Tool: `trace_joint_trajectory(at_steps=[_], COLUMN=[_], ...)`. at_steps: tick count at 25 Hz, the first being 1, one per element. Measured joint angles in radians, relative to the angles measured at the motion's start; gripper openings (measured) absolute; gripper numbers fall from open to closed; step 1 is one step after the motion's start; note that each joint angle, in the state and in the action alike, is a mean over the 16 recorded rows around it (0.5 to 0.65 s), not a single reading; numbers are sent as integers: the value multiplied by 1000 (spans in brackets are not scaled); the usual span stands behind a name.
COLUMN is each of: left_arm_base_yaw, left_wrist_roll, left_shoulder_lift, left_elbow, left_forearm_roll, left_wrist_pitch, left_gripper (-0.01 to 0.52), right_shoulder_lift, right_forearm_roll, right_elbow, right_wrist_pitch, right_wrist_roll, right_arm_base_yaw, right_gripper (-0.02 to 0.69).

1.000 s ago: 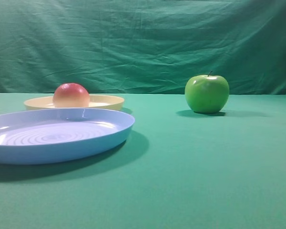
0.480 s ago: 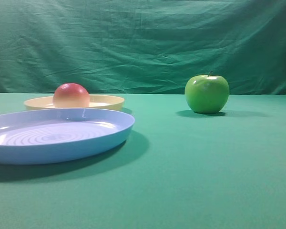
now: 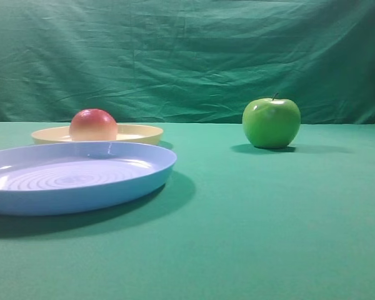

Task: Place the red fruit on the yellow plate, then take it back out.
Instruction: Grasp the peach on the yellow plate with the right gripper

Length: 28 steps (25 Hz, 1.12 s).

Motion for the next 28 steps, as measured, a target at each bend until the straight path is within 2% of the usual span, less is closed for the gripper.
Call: trace_joint_trajectory(at_steps=[6, 12, 20, 28], left_arm_base_yaw=[0, 0, 0, 0], left_wrist_roll=[0, 0, 0, 0], left_shoulder_lift=[0, 0, 0, 0], left_elbow=[0, 0, 0, 0], left_forearm_roll=[0, 0, 0, 0], left_wrist_pitch=[0, 0, 0, 0], left_gripper=[0, 0, 0, 0], right_shoulder_lift=[157, 352, 682, 996], right_forearm_roll=[75, 95, 92, 125], right_elbow=[-60, -206, -523, -872], right_wrist_pitch=[-7, 44, 120, 170], right_wrist_roll=[-110, -184, -259, -341], right_arm_base_yaw=[20, 95, 215, 268], right_gripper=[0, 0, 0, 0])
